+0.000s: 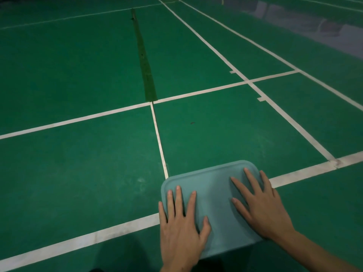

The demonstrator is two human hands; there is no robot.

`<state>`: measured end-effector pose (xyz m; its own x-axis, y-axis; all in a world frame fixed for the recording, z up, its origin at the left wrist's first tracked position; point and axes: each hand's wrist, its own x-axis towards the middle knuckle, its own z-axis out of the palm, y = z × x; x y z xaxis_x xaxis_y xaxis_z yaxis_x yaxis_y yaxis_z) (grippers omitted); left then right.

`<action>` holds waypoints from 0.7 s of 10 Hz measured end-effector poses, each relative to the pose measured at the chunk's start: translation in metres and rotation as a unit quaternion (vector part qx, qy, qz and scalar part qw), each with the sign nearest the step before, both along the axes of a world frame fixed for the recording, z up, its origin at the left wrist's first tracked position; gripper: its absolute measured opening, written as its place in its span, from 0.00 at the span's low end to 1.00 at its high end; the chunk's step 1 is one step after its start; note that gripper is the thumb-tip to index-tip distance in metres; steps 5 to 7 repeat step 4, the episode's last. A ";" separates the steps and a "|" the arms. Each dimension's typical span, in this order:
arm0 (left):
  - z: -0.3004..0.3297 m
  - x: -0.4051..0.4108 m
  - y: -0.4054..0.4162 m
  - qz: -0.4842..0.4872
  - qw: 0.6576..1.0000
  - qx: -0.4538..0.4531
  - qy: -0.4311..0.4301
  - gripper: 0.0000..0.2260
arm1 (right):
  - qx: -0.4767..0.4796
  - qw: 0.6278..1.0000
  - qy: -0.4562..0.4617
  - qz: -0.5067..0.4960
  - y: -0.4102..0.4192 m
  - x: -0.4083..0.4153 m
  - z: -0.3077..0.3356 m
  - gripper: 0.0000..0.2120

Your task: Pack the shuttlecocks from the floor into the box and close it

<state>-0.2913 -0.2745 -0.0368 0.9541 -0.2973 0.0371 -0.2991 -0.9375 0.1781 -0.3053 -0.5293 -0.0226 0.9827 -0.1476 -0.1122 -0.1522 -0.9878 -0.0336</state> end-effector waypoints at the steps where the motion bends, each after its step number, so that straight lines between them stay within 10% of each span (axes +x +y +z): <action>1: 0.003 0.002 -0.001 0.002 1.000 -0.004 0.016 0.34 | -0.012 1.000 0.012 0.000 0.000 0.000 0.000 0.32; 7: 0.037 0.001 0.016 -0.024 0.991 -0.047 0.123 0.31 | 0.023 0.996 0.088 0.013 -0.006 -0.002 0.026 0.34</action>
